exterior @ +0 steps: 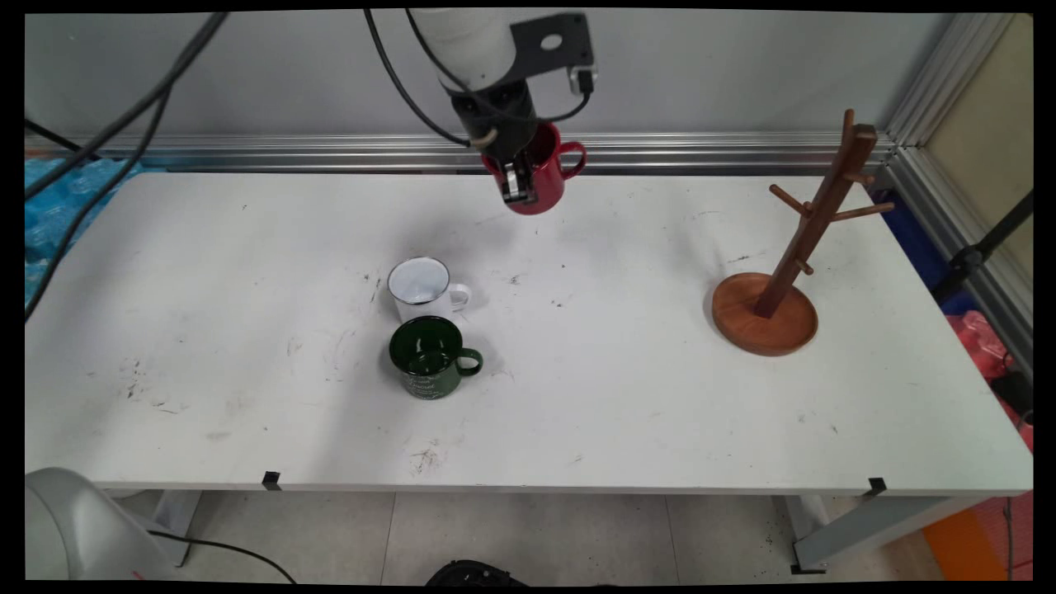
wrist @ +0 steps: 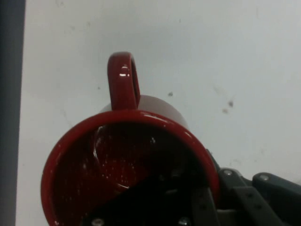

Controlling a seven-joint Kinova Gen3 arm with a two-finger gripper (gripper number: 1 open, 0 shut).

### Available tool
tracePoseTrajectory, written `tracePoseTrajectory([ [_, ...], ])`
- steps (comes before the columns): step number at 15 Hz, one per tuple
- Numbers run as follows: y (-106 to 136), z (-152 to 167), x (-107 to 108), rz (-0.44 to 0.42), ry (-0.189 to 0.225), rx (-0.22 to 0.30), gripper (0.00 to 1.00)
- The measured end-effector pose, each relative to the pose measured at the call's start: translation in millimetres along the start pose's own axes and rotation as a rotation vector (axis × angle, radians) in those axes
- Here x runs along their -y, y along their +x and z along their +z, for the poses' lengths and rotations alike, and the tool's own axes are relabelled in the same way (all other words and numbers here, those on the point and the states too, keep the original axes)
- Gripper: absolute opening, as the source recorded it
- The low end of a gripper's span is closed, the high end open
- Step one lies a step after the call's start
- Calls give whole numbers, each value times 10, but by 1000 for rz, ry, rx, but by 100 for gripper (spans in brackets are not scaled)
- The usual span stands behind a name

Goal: Place the picked object on the table

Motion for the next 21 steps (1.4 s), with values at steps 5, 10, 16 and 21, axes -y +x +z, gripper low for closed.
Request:
tracePoseTrajectory([
  [5, -70, 337, 90, 31, -18, 49, 0],
  [10, -162, 666, 147, 68, -51, 104, 0],
  [16, -267, 968, 164, 99, -87, 154, 0],
  [21, -336, 1127, 161, 110, -109, 176, 0],
])
